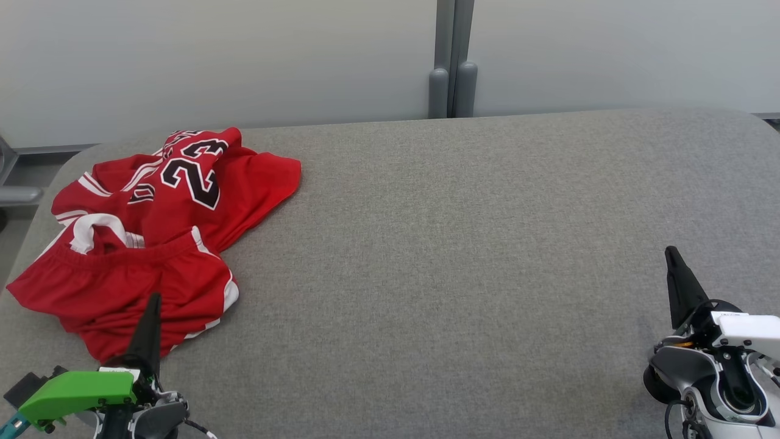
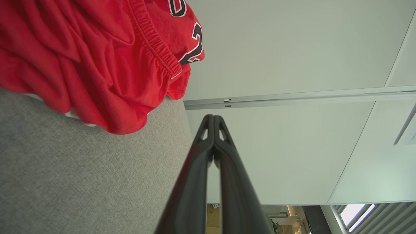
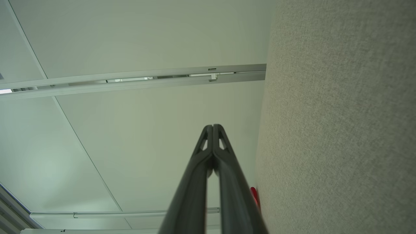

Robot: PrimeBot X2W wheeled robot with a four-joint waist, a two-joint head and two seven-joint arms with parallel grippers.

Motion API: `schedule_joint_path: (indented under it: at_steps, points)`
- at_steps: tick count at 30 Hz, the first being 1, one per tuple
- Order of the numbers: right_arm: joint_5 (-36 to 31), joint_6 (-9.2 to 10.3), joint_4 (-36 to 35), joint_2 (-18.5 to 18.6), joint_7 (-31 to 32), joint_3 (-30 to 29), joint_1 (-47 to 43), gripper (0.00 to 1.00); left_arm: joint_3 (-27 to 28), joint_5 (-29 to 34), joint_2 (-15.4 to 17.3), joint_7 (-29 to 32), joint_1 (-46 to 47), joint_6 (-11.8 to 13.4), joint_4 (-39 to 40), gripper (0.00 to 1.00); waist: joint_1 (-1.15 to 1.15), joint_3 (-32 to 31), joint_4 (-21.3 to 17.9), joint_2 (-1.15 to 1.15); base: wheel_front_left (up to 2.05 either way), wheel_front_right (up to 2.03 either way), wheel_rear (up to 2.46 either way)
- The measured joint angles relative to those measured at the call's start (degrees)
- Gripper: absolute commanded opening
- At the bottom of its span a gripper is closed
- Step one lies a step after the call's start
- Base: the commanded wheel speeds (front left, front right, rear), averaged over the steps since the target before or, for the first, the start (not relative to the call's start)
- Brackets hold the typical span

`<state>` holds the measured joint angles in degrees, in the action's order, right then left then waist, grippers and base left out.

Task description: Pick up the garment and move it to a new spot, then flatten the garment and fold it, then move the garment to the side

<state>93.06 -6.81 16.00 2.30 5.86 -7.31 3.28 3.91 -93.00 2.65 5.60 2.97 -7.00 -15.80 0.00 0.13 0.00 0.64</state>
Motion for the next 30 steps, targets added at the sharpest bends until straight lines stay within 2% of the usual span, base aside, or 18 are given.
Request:
schedule_joint_path:
  at_steps: [8, 9, 17, 30]
  points:
    - [0.0, 0.0, 0.0, 0.0, 0.0, 0.0, 0.0, 0.0, 0.01, 0.0, 0.0, 0.0, 0.01, 0.0, 0.0, 0.0, 0.0, 0.0, 0.0, 0.0, 0.0, 0.0, 0.0]
    - [0.0, 0.0, 0.0, 0.0, 0.0, 0.0, 0.0, 1.0, 0.01, 0.0, 0.0, 0.0, 0.01, 0.0, 0.0, 1.0, 0.0, 0.0, 0.0, 0.0, 0.0, 0.0, 0.0]
    - [0.02, 0.34, 3.52, -1.86, -0.1, 0.4, -3.86, 1.0, -0.55, 0.0, -1.51, -0.09, -3.33, 0.03, -3.76, 1.0, 0.0, -0.01, 0.0, 0.0, 0.0, 0.0, 0.0]
    - [-3.43, 0.33, 2.38, -1.83, -2.58, 2.23, -3.86, 1.0, -2.3, 1.96, -1.55, -2.65, -3.41, 0.03, -1.64, 1.0, 0.0, -0.35, -0.1, 0.0, 0.0, 0.0, 0.0]
